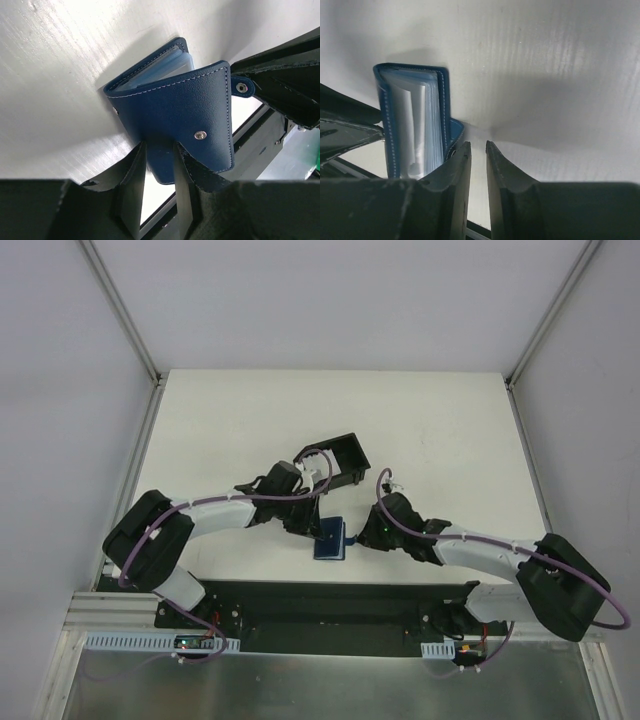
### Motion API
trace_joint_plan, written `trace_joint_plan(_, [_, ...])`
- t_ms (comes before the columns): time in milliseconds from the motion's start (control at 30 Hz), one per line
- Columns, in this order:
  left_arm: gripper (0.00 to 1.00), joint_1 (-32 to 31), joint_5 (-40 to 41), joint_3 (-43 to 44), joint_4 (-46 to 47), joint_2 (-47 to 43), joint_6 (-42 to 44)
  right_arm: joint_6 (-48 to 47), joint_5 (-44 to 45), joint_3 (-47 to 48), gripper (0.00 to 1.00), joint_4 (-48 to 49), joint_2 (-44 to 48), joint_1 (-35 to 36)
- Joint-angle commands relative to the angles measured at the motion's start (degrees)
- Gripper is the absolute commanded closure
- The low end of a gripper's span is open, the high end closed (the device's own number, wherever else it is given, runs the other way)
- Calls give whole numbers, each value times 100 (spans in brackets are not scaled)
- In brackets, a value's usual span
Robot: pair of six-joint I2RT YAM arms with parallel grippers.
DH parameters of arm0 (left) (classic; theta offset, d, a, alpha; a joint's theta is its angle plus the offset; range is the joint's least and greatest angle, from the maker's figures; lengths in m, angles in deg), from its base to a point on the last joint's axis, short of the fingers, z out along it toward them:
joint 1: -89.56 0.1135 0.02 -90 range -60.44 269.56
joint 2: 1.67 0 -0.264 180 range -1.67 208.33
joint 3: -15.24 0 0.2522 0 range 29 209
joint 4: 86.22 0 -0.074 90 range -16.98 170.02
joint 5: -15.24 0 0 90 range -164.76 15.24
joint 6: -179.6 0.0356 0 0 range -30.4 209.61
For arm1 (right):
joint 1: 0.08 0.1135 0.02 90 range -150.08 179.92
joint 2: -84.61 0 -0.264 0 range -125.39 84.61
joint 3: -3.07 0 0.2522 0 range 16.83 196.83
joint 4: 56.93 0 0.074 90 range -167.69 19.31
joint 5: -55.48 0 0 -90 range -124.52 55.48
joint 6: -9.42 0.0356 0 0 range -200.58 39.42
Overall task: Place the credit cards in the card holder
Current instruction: Close the card holder at the center of the board.
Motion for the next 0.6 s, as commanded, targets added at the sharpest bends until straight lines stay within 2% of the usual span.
trace_joint_plan(0, [74,-134,291,47,-134,43,100,-6,-201,213,79,314,-109,0])
trace_joint_plan(200, [74,-204,433,117,-345,-193,82,-6,-193,248,80,323,-197,9])
trace_joint_plan(300, [70,-265,433,126,-372,-519,12,3,-184,248,80,323,-206,9])
trace_joint_plan(567, [73,-415,257,223,-398,-247,-32,-24,-201,275,80,332,-259,9])
